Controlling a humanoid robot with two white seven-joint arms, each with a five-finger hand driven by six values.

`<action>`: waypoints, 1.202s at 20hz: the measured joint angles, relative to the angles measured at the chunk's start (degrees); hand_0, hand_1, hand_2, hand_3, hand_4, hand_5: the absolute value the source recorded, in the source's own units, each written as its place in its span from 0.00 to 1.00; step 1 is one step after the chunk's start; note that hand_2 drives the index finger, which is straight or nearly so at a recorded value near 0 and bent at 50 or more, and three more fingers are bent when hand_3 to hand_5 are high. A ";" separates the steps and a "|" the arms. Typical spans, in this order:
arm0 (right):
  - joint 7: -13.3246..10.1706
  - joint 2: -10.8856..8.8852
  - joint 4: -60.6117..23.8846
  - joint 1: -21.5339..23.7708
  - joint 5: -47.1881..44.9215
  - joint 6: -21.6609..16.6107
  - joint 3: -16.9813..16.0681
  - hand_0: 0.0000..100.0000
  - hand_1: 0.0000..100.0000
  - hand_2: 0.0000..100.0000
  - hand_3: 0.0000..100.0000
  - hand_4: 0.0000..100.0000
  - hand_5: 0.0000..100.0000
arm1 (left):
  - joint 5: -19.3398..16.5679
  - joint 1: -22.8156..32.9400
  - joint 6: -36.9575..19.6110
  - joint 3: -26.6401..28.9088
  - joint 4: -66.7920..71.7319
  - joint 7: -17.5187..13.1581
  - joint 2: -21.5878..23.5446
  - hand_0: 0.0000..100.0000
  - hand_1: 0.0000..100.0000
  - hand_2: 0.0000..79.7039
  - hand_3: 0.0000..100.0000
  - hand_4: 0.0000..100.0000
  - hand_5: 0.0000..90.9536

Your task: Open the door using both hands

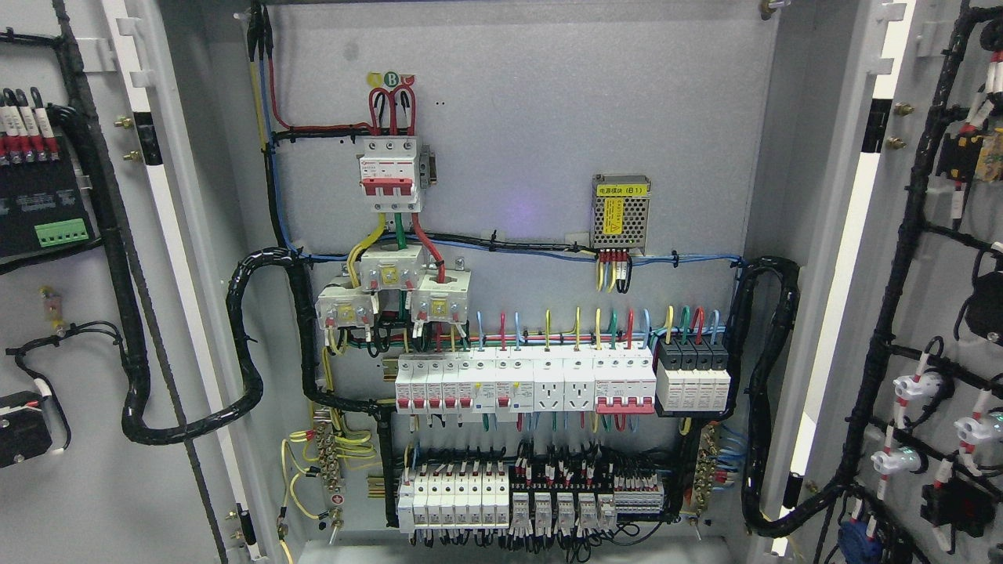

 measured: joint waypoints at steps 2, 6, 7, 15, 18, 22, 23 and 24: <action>0.06 -0.15 -0.16 -0.30 0.10 0.00 0.42 0.11 0.00 0.00 0.00 0.00 0.00 | 0.27 0.41 -0.08 -0.08 -0.56 0.00 0.00 0.00 0.00 0.00 0.00 0.03 0.00; 0.13 -0.55 -0.38 -1.29 0.29 0.00 1.61 0.11 0.00 0.00 0.00 0.00 0.00 | 1.05 1.77 -0.57 -0.36 -2.21 -0.01 -0.08 0.00 0.00 0.00 0.00 0.03 0.00; 0.18 -0.64 -0.42 -1.53 0.32 0.00 1.99 0.11 0.00 0.00 0.00 0.00 0.00 | 1.25 2.25 -0.64 -0.47 -2.76 -0.04 -0.11 0.00 0.00 0.00 0.00 0.03 0.00; 0.24 -1.20 0.08 -2.59 2.27 0.00 6.95 0.11 0.00 0.00 0.00 0.00 0.00 | 2.03 6.95 -1.05 -2.35 -8.97 -0.14 -1.39 0.00 0.00 0.00 0.00 0.03 0.00; 0.39 -1.22 1.10 -3.11 4.75 0.00 9.76 0.11 0.00 0.00 0.00 0.00 0.00 | 2.03 7.97 -1.23 -3.63 -11.47 -0.26 -2.12 0.00 0.00 0.00 0.00 0.03 0.00; 0.18 -1.05 3.40 -3.63 7.29 0.03 13.84 0.11 0.00 0.00 0.00 0.00 0.00 | 1.43 9.27 -1.26 -6.57 -14.09 -0.16 -2.94 0.00 0.00 0.00 0.00 0.03 0.00; 0.05 -1.02 4.02 -3.65 7.76 0.03 14.84 0.11 0.00 0.00 0.00 0.00 0.00 | 0.93 9.74 -1.29 -7.45 -14.54 -0.11 -3.20 0.00 0.00 0.00 0.00 0.03 0.00; -0.07 -0.98 4.72 -3.66 8.19 0.04 15.84 0.11 0.00 0.00 0.00 0.00 0.00 | 0.16 10.27 -1.45 -8.57 -15.04 -0.11 -3.64 0.00 0.00 0.00 0.00 0.03 0.00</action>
